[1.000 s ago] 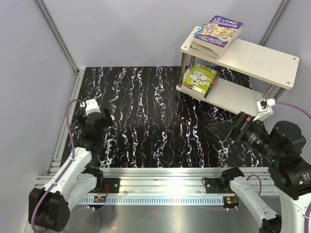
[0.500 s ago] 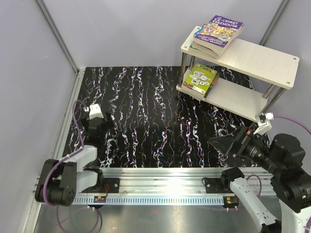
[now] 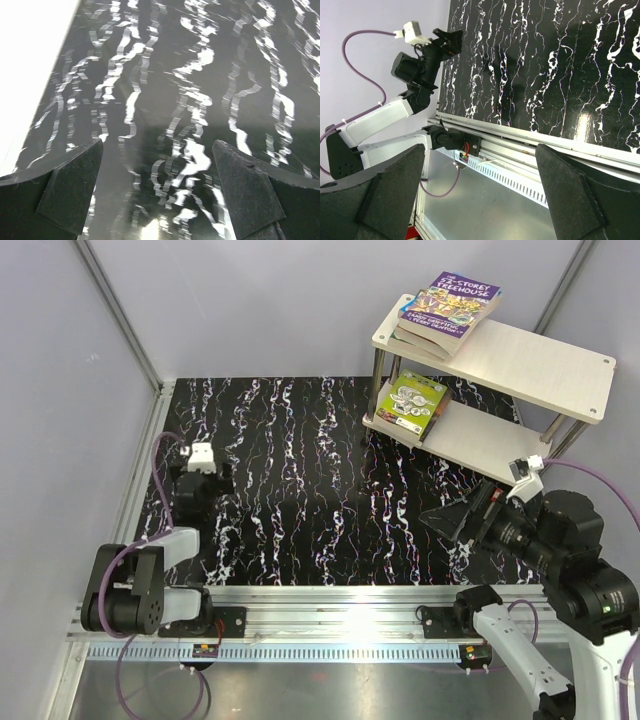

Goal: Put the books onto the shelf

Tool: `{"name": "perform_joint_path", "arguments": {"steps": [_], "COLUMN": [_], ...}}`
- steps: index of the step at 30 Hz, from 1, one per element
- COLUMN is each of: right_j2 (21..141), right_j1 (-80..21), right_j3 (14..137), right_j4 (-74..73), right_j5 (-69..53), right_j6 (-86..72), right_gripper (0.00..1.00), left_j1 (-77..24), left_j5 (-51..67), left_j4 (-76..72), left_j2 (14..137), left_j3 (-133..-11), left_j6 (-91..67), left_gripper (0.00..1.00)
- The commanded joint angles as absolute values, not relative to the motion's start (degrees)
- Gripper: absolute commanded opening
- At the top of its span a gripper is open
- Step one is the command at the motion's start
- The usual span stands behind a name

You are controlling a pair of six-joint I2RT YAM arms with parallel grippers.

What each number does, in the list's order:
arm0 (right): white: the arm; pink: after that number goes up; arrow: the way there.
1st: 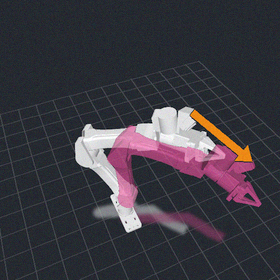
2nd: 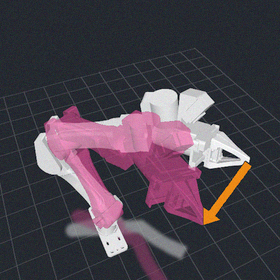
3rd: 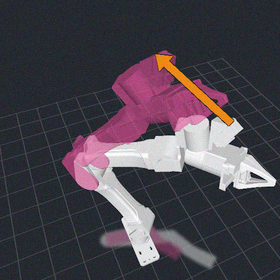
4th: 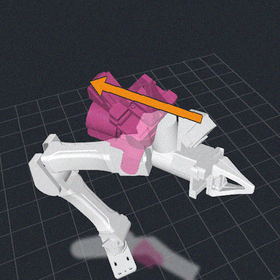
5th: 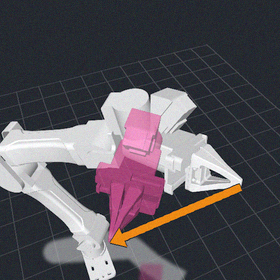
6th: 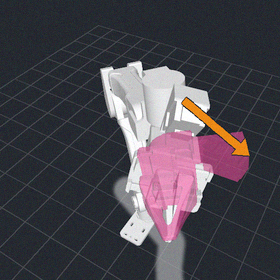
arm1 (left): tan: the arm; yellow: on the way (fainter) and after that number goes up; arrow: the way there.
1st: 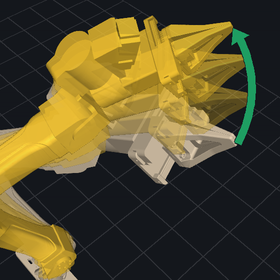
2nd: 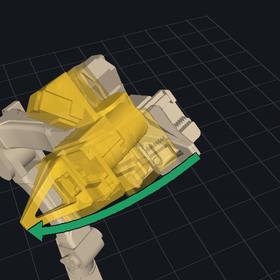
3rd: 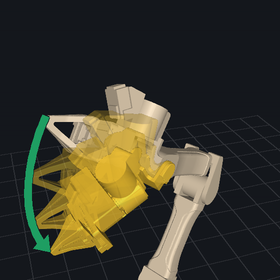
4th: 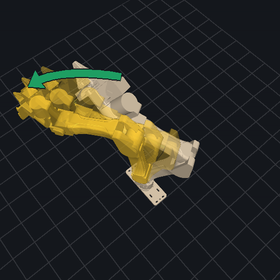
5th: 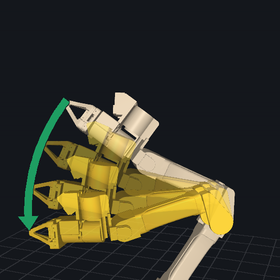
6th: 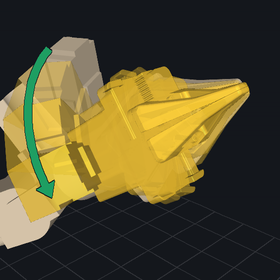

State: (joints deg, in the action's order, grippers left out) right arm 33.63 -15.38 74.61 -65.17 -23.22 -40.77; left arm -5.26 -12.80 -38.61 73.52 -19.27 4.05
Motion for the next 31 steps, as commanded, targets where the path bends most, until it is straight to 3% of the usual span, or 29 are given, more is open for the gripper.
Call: {"name": "perform_joint_path", "arguments": {"steps": [1, 5, 7, 11, 27, 31], "right_j2": [34.2, 34.9, 36.3, 39.5, 47.0, 49.1], "right_j1": [-15.6, -15.6, -15.6, -15.6, -15.6, -15.6], "right_j3": [72.3, 70.5, 70.3, 72.4, 68.7, 69.5], "right_j4": [-62.1, -59.6, -57.9, -55.9, -48.3, -48.8], "right_j5": [-23.7, -23.9, -24.0, -23.7, -11.8, -1.0], "right_j6": [-40.4, -40.5, -38.9, -36.4, -29.2, -29.0], "right_gripper": [1.00, 1.00, 1.00, 1.00, 1.00, 1.00], "left_j1": [-1.1, -0.4, -0.4, -1.4, -1.5, -1.5], "left_j5": [-7.0, -7.3, -10.0, -15.7, -15.8, -15.8], "left_j4": [-50.4, -52.5, -66.3, -59.5, -62.3, -62.2], "left_j2": [75.0, 75.0, 76.6, 75.6, 75.8, 75.8], "left_j3": [-17.0, -16.3, -9.2, -12.1, -11.3, -11.3], "left_j6": [1.3, 0.7, 0.5, -1.9, -1.5, -1.4], "left_gripper": [0.99, 0.99, 0.99, 0.99, 0.99, 0.99]}}
